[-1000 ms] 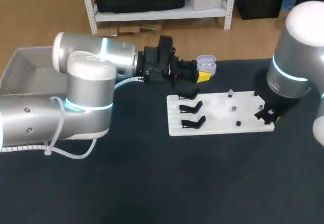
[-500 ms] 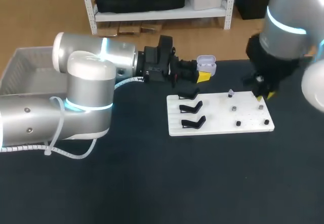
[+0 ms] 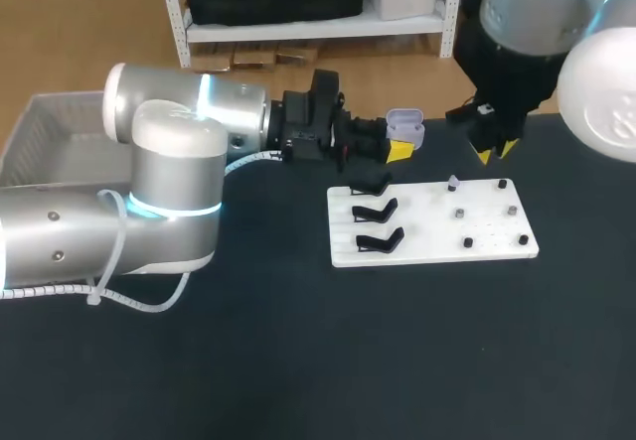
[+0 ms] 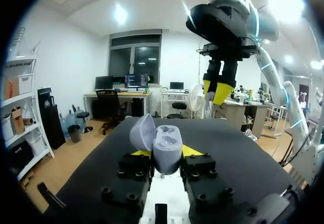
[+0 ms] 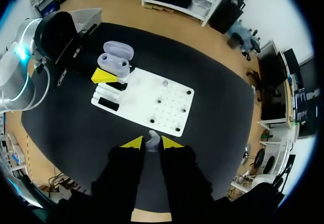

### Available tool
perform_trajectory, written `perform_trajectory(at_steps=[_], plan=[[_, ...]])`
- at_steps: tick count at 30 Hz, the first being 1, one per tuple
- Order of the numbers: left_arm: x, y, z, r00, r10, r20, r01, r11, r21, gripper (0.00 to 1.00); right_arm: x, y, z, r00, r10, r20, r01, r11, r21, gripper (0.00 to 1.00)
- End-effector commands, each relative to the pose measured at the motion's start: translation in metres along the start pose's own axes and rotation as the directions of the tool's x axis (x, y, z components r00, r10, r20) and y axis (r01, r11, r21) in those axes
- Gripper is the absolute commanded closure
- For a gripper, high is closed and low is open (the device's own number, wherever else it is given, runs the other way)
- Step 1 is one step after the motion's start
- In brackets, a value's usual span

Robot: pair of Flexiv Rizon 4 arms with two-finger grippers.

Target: Pick up each earbud case from the left stands, insert the matching earbuds, close the lid, and place the case in the box.

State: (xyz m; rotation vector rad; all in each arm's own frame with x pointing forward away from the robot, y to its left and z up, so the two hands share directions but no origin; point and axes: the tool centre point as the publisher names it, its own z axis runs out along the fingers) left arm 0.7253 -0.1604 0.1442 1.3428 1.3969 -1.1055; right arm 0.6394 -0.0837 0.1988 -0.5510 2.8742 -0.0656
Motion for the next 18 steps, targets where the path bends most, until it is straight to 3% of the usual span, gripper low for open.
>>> perform_trajectory(at_steps=[1, 3, 5, 7, 11, 15, 16, 18], plan=[[0.002, 0.0, 0.0, 1.0, 0.004, 0.007, -0.004, 1.0, -0.001, 1.0, 0.001, 0.0, 0.0, 1.0, 0.0, 0.002, 0.0, 1.0, 0.001, 1.0], [0.002, 0.0, 0.0, 1.0, 0.004, 0.007, -0.004, 1.0, -0.001, 1.0, 0.001, 0.0, 0.0, 1.0, 0.0, 0.002, 0.0, 1.0, 0.001, 1.0], [0.002, 0.0, 0.0, 1.0, 0.004, 0.007, -0.004, 1.0, -0.001, 1.0, -0.004, 0.0, 0.002, 0.974, 0.224, -0.018, -0.224, 0.974, 0.038, 1.0], [0.002, 0.0, 0.0, 1.0, 0.004, 0.007, -0.004, 1.0, -0.001, 1.0, -0.006, 0.003, -0.001, 0.915, 0.404, -0.011, -0.404, 0.914, 0.034, 1.0], [0.002, 0.0, 0.0, 1.0, 0.004, 0.007, -0.004, 1.0, -0.001, 1.0, -0.011, 0.017, -0.011, 0.813, 0.582, 0.018, -0.581, 0.809, 0.09, 1.0], [0.002, 0.0, 0.0, 1.0, 0.004, 0.007, -0.004, 1.0, -0.001, 1.0, -0.011, 0.03, -0.014, 0.661, 0.749, -0.037, -0.743, 0.661, 0.104, 1.0], [0.002, 0.0, 0.0, 1.0, 0.004, 0.007, -0.004, 1.0, -0.001, 1.0, -0.012, 0.034, -0.015, 0.642, 0.765, -0.043, -0.759, 0.643, 0.107, 1.0], [0.002, 0.0, 0.0, 1.0, 0.004, 0.007, -0.004, 1.0, -0.001, 1.0, -0.012, 0.034, -0.015, 0.642, 0.765, -0.043, -0.759, 0.643, 0.107, 1.0]])
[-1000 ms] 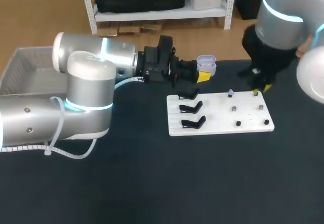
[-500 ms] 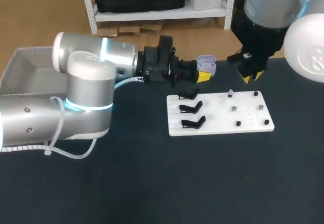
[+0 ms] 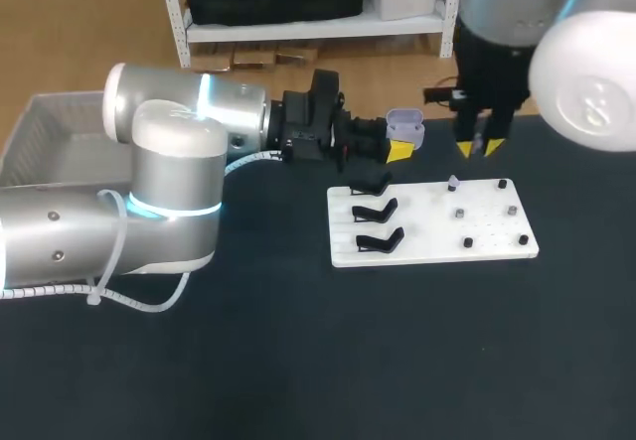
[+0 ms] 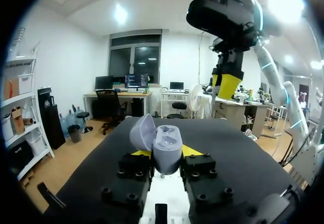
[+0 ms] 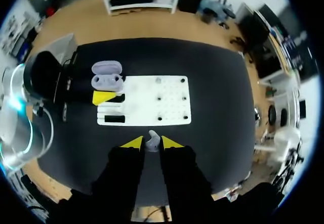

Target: Pick up each earbud case from the left stands, insert the matching earbuds, close the lid, and place the case in the box.

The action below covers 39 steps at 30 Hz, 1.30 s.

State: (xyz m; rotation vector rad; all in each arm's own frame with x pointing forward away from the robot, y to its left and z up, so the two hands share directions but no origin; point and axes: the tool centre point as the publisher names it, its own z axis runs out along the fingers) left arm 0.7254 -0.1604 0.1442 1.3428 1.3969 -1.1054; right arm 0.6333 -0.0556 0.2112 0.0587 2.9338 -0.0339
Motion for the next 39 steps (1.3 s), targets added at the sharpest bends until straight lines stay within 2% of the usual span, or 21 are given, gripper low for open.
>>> perform_trajectory(at_steps=[1, 18, 23, 29, 39], plan=[[0.002, 0.0, 0.0, 1.0, 0.004, 0.007, -0.004, 1.0, -0.001, 1.0, -0.001, 0.008, -0.002, 0.897, 0.439, -0.043, -0.435, 0.897, 0.08, 1.0], [0.002, 0.0, 0.0, 1.0, 0.004, 0.007, -0.004, 1.0, -0.001, 1.0, -0.001, 0.008, -0.002, 0.897, 0.439, -0.043, -0.435, 0.897, 0.08, 1.0], [0.002, 0.0, 0.0, 1.0, 0.004, 0.007, -0.004, 1.0, -0.001, 1.0, -0.013, 0.027, -0.007, 0.902, 0.43, -0.04, -0.427, 0.901, 0.074, 1.0], [0.002, 0.0, 0.0, 1.0, 0.004, 0.007, -0.004, 1.0, -0.001, 1.0, -0.031, 0.041, -0.009, 0.92, 0.391, 0.028, -0.392, 0.915, 0.092, 1.0], [0.002, 0.0, 0.0, 1.0, 0.004, 0.007, -0.004, 1.0, -0.001, 1.0, -0.06, 0.049, -0.004, 0.92, 0.386, 0.065, -0.391, 0.902, 0.18, 1.0]])
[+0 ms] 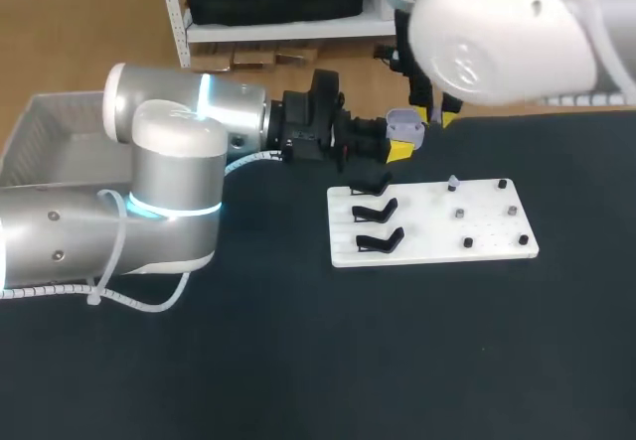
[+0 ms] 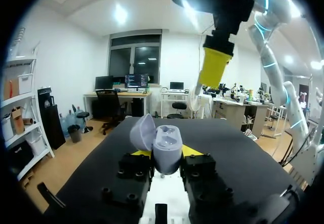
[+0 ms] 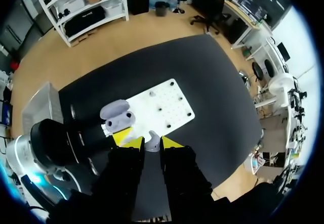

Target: Pick up each earbud case from the left stands, insert the matching earbuds, close the lid, and place the case in the box.

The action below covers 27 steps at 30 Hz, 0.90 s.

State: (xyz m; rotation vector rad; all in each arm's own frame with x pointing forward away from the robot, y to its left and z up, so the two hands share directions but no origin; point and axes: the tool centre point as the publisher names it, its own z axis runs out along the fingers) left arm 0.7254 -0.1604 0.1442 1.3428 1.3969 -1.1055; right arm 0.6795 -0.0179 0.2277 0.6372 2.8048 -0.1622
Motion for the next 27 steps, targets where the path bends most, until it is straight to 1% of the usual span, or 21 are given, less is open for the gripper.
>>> perform_trajectory(at_steps=[1, 8, 17, 27], plan=[[0.002, 0.0, 0.0, 1.0, 0.004, 0.007, -0.004, 1.0, -0.001, 1.0, -0.009, 0.016, 0.005, 1.0, 0.01, -0.018, -0.009, 0.998, 0.069, 1.0], [0.002, 0.0, 0.0, 1.0, 0.004, 0.007, -0.004, 1.0, -0.001, 1.0, -0.012, 0.027, 0.012, 1.0, 0.009, -0.006, -0.008, 0.995, 0.099, 1.0], [0.002, 0.0, 0.0, 1.0, 0.004, 0.007, -0.004, 1.0, -0.001, 1.0, -0.009, 0.034, 0.02, 1.0, 0.004, -0.022, -0.001, 0.995, 0.104, 1.0], [0.002, 0.0, 0.0, 1.0, 0.004, 0.007, -0.004, 1.0, -0.001, 1.0, -0.008, 0.036, 0.03, 0.999, 0.029, -0.02, -0.027, 0.995, 0.096, 1.0]])
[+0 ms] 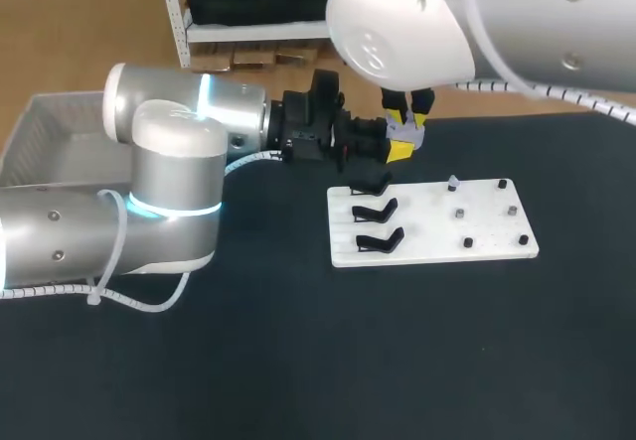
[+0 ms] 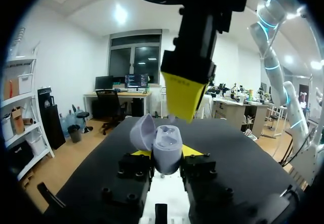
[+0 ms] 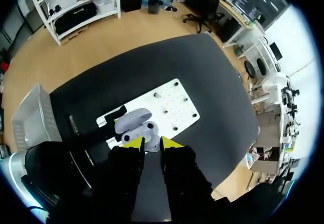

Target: Pick up each earbud case from the left stands, insert the matching earbuds, close the lid, and place the case in the box.

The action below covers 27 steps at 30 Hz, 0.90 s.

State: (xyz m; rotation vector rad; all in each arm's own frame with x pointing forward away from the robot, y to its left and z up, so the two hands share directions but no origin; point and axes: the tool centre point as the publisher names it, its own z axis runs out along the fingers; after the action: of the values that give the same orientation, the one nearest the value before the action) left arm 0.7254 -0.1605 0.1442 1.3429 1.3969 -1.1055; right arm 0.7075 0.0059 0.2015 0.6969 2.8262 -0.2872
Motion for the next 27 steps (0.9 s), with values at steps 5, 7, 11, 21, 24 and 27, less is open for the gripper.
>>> perform_trajectory(at_steps=[5, 7, 11, 21, 24, 27], plan=[[0.002, 0.0, 0.0, 1.0, 0.004, 0.007, -0.004, 1.0, -0.001, 1.0, -0.002, 0.001, 0.004, 1.0, 0.018, 0.004, -0.018, 1.0, -0.005, 1.0], [0.002, 0.0, 0.0, 1.0, 0.004, 0.007, -0.004, 1.0, -0.001, 1.0, -0.003, 0.002, 0.005, 1.0, 0.018, 0.003, -0.018, 1.0, -0.005, 1.0], [0.002, 0.0, 0.0, 1.0, 0.004, 0.007, -0.004, 1.0, -0.001, 1.0, -0.003, 0.003, 0.006, 1.0, 0.02, -0.003, -0.02, 1.0, -0.006, 1.0], [0.002, 0.0, 0.0, 1.0, 0.004, 0.007, -0.004, 1.0, -0.001, 1.0, -0.006, 0.001, 0.012, 0.999, 0.031, -0.01, -0.032, 0.999, -0.004, 1.0], [0.002, 0.0, 0.0, 1.0, 0.004, 0.007, -0.004, 1.0, -0.001, 1.0, -0.007, 0.001, 0.013, 0.999, 0.036, -0.012, -0.036, 0.999, -0.006, 1.0], [0.002, 0.0, 0.0, 1.0, 0.004, 0.007, -0.004, 1.0, -0.001, 1.0, -0.007, 0.001, 0.015, 0.999, 0.038, -0.017, -0.038, 0.999, -0.006, 1.0]])
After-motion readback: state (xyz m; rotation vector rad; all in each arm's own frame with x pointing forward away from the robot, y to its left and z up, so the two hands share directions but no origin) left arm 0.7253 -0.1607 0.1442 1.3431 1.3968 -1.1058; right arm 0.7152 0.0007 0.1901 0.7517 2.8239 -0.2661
